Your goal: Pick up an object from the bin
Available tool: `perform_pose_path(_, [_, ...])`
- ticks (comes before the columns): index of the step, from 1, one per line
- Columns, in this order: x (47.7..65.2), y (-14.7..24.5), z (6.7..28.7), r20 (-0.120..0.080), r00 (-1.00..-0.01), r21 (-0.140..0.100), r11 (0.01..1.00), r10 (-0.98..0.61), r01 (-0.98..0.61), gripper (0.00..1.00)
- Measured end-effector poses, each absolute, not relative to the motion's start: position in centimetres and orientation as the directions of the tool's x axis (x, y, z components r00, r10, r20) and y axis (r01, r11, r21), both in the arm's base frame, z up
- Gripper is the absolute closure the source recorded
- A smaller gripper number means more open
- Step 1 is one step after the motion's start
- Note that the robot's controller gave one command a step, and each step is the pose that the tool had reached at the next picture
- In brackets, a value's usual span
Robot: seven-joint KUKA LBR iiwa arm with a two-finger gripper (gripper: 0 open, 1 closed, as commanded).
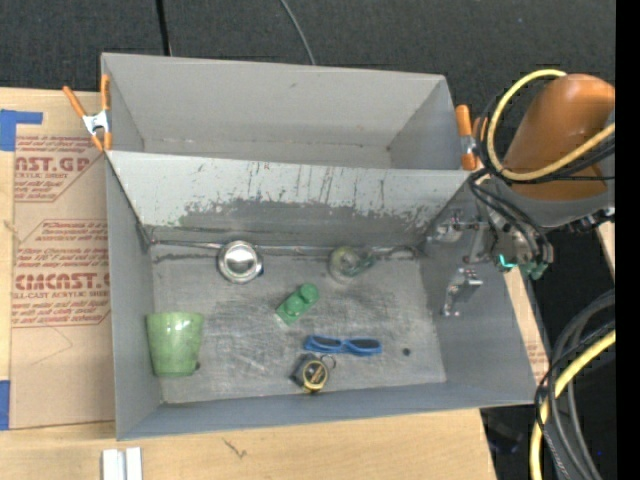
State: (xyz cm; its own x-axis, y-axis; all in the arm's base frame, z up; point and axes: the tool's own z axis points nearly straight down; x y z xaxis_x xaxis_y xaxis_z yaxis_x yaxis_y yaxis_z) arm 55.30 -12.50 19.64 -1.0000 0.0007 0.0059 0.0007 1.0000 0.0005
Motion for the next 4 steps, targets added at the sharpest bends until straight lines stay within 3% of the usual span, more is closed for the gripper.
perform_pose_path(1, [49.5,-4.1,7.0,-0.007,-1.000,0.000,1.000,-0.030,-0.030,0.00])
perform_pose_path(2, [47.9,-1.8,10.1,-0.001,-1.000,0.002,1.000,-0.029,-0.029,0.00])
perform_pose_path(3, [49.3,5.2,10.3,-0.003,-0.945,0.002,0.945,-0.326,-0.326,0.00])
perform_pose_path(4, [49.2,3.5,7.3,-0.016,-0.924,-0.002,0.924,-0.383,-0.383,0.00])
